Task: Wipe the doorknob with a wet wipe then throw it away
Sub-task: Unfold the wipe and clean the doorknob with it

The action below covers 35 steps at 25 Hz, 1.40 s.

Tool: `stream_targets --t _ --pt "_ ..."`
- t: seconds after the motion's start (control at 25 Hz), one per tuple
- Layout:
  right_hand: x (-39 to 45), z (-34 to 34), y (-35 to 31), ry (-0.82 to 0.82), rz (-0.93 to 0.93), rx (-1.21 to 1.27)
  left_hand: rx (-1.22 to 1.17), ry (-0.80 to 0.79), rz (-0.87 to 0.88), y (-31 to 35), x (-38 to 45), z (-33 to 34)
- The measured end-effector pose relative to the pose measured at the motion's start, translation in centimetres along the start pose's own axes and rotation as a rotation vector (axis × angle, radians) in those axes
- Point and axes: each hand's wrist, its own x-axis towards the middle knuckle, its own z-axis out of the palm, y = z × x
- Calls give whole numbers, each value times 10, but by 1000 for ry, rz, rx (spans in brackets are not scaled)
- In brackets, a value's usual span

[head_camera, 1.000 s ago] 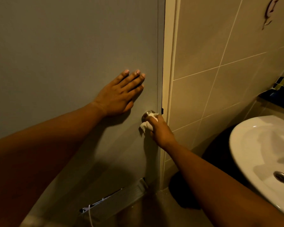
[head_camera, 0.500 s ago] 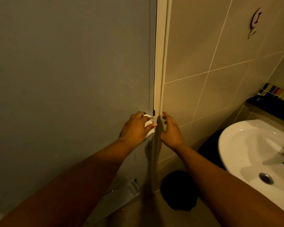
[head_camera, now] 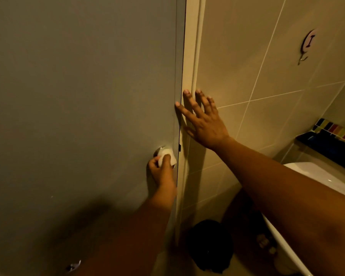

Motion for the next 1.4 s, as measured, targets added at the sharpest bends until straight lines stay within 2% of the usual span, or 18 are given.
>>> stream_targets --t 0.08,0.12,0.16,0.24,0.32,0.4,0.44,0.52,0.6,0.64,0.76,0.8,0.96,1.08,1.12,1.2,1.28,1.4 --pt "0 7 -1 17 4 -3 -394 11 -154 2 0 7" --pt "1 10 -2 24 7 -5 -450 9 -169 4 1 10" --pt "2 11 -2 29 9 -9 -368 15 -124 6 1 11" --pt "2 13 -1 31 14 -14 176 13 107 3 2 7" --pt "2 15 0 33 10 -5 861 -5 533 -7 6 -4" --pt "2 16 0 34 8 6 1365 -118 927 -11 13 -15" --pt "2 16 0 33 9 9 1504 -215 976 -8 20 -17" --pt "3 16 -1 30 15 21 1587 -353 1015 -2 32 -18" --pt "3 17 -1 28 13 27 1434 -300 978 -3 36 -18" --pt "3 18 -1 26 13 26 1236 -254 905 -6 30 -17" --pt "3 18 -1 21 10 27 379 -151 355 -12 12 -9" --pt "2 18 -1 17 10 27 206 -130 209 -10 11 -6" --pt "-1 16 -7 -17 33 54 -358 -271 -153 -9 15 -17" --pt "-6 7 -14 -42 68 131 -633 -269 -261 -13 7 -22" --pt "-12 5 -17 -61 80 174 -574 -252 -258 -12 4 -20" --pt "-28 7 -25 -117 110 275 -222 -200 -160 -7 8 -21" --pt "-51 13 -38 -161 185 387 294 -178 87 0 17 -28" --pt "-74 23 -59 -160 365 619 1042 -255 528 12 29 -40"
